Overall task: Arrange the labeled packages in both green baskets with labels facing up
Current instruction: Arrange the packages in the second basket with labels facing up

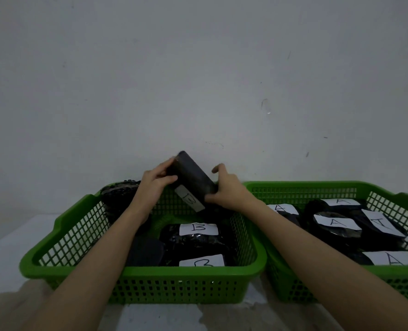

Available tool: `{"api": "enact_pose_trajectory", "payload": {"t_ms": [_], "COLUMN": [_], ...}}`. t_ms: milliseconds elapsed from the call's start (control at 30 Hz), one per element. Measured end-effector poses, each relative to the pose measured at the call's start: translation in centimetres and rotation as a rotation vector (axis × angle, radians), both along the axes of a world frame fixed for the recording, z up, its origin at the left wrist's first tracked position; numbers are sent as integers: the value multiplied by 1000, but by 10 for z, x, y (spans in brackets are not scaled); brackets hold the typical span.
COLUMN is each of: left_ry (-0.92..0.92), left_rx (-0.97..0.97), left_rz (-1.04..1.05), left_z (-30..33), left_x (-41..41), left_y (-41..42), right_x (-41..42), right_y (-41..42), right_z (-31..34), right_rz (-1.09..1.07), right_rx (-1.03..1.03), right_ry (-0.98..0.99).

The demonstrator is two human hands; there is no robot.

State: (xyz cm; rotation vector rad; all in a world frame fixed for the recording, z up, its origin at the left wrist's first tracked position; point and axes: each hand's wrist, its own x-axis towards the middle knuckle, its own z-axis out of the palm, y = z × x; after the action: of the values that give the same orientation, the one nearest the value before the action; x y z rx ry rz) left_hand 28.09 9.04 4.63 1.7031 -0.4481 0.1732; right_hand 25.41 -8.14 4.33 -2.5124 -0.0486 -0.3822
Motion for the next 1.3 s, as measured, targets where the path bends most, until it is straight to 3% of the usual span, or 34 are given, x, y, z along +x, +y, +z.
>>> {"api": "enact_pose_trajectory", "payload": {"t_ms": [67,100,233,367,533,667,833,933,1067,1133,1300], "left_ry": [-17,-20,-12,-35,-57,104,121,146,266,336,479], "left_rx": [32,81,196,187,78,-82,-426,-458,-507,-514,-300], "left_rz": [3,8,33,74,312,221,137,92,30,-11,-8], "left_z": [-4,-6,-11,-10,-10,-9,-3,-2,-3,-4,-13], "left_x": [7,9,12,11,14,12,9,7,5,11,16], "left_y": [2,2,3,2,6,5,4,6,0,-1,-4], "right_x": [1,2,3,2,0,-4,-6,-2,6,7,8], "right_y": [1,0,-2,-2,-2,-5,-4,-4,-14,-16,-7], "right_z": [4,5,1,0,9,20,19,17,20,20,5], "right_rz": [-41,-46,1,104,4,70,116,66,-96,-182,-113], "right_rx": [209,219,20,-30,467,986,1026,1083,1358,1227,517], "right_ry": [-55,-38,68,105,-147,-94,-13,-33,-129,-154,-57]}}
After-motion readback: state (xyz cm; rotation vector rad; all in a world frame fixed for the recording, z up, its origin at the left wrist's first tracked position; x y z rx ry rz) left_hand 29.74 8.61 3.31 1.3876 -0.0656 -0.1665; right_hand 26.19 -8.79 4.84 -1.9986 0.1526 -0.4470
